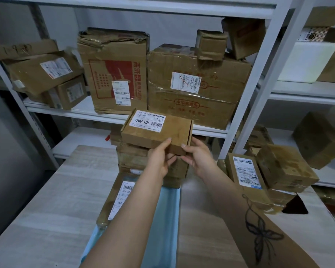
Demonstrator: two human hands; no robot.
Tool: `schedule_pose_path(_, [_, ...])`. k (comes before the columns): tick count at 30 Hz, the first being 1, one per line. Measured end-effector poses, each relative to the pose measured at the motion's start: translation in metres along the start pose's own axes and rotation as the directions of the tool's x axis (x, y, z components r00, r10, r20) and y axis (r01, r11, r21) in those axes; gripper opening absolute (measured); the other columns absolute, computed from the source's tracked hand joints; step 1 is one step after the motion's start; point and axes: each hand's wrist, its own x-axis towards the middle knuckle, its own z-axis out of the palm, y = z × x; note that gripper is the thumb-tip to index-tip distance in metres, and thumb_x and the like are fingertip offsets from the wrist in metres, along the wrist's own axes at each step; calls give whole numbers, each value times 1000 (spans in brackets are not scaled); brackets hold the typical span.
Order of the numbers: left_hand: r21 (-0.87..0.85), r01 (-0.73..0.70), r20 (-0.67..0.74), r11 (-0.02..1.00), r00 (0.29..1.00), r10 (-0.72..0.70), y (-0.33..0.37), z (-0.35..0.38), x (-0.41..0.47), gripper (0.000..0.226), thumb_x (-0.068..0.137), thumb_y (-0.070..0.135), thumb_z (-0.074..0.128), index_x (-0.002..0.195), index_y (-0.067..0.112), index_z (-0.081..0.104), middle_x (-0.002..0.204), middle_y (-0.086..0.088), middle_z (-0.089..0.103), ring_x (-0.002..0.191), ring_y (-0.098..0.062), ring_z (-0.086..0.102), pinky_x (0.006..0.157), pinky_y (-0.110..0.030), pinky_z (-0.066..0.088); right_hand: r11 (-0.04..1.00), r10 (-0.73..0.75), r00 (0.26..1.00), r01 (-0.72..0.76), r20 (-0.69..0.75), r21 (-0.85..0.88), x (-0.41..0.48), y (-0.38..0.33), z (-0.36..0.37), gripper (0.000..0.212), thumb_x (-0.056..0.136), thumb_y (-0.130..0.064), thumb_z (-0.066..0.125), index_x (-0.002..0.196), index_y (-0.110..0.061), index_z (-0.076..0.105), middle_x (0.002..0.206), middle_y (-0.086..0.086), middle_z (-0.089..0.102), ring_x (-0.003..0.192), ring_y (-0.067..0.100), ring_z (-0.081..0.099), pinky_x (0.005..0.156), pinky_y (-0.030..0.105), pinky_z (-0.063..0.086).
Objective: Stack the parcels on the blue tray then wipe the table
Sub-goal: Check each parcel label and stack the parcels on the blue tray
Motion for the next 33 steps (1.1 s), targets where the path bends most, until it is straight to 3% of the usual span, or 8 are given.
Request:
schedule_pose_path(6, [193, 66, 2, 979, 998, -68, 12, -6, 9, 41, 89, 41, 58, 116, 11, 52, 82, -18, 64, 67, -23, 65, 47, -26, 56, 997, -43, 997, 39, -68, -62, 8, -7, 6, 58, 89, -5, 60, 143, -13, 41, 130, 7, 59, 117, 23, 57, 93, 32, 47])
schedule_pose_path(11, [334, 45, -53, 942, 998, -29, 15, -10, 10, 42, 86, 46, 60, 107, 10, 54, 75, -17, 65, 62, -22, 65, 44, -23, 54, 982, -107, 994, 103, -21, -156, 6, -10, 5, 48, 92, -13, 58, 139, -13, 46, 116, -1, 61, 84, 7, 56, 60, 15, 39])
schedule_pose_path(16, [422, 61, -83, 904, 996, -28, 16, -11, 10, 52, 87, 54, 54, 91, 2, 53, 72, -13, 65, 56, -17, 63, 43, -19, 51, 970, -113, 993, 101, -44, -222, 9, 0, 5, 42, 92, -13, 59, 133, -14, 53, 126, 6, 63, 111, 21, 59, 102, 38, 44])
schedule_pose_path(20, [409, 20, -78, 912, 997, 14, 14, -7, 4, 44, 90, 52, 52, 88, 9, 47, 68, -11, 64, 44, -12, 61, 40, -19, 49, 973, -86, 996, 82, -9, -214, 7, 2, -1, 41, 95, -16, 56, 135, -14, 50, 119, -1, 62, 89, 10, 58, 68, 19, 43])
schedule_pose_path(23, [409, -22, -100, 912, 993, 68, 9, -2, -5, 36, 92, 47, 50, 84, 11, 49, 64, -8, 61, 42, -12, 59, 41, -19, 48, 975, -88, 996, 87, 0, -202, 4, 1, -9, 43, 97, -18, 52, 139, -12, 45, 104, -5, 53, 75, -2, 48, 61, 16, 36])
schedule_pose_path(26, [396, -109, -83, 912, 985, 154, -2, 10, -14, 27, 94, 35, 51, 83, 11, 53, 54, -4, 57, 40, -10, 52, 39, -19, 41, 973, -74, 997, 69, -15, -221, -1, -2, -18, 48, 97, -21, 52, 142, -12, 40, 126, 1, 57, 104, 12, 55, 86, 26, 44])
schedule_pose_path(29, [359, -204, 0, 911, 976, 218, -18, 29, -25, 16, 94, 22, 52, 83, 11, 53, 43, 2, 52, 32, -6, 45, 35, -17, 34, 965, -71, 997, 59, -37, -254, -5, -4, -33, 51, 95, -22, 56, 143, -16, 40, 142, 6, 48, 129, 23, 46, 108, 37, 36])
schedule_pose_path(33, [347, -271, 68, 898, 962, 264, -41, 55, -38, 22, 92, 12, 51, 70, 13, 50, 42, 4, 49, 35, -7, 42, 36, -16, 31, 964, -78, 994, 57, -70, -258, -12, -7, -65, 44, 94, -17, 56, 137, -12, 48, 135, 8, 54, 121, 20, 50, 93, 29, 39])
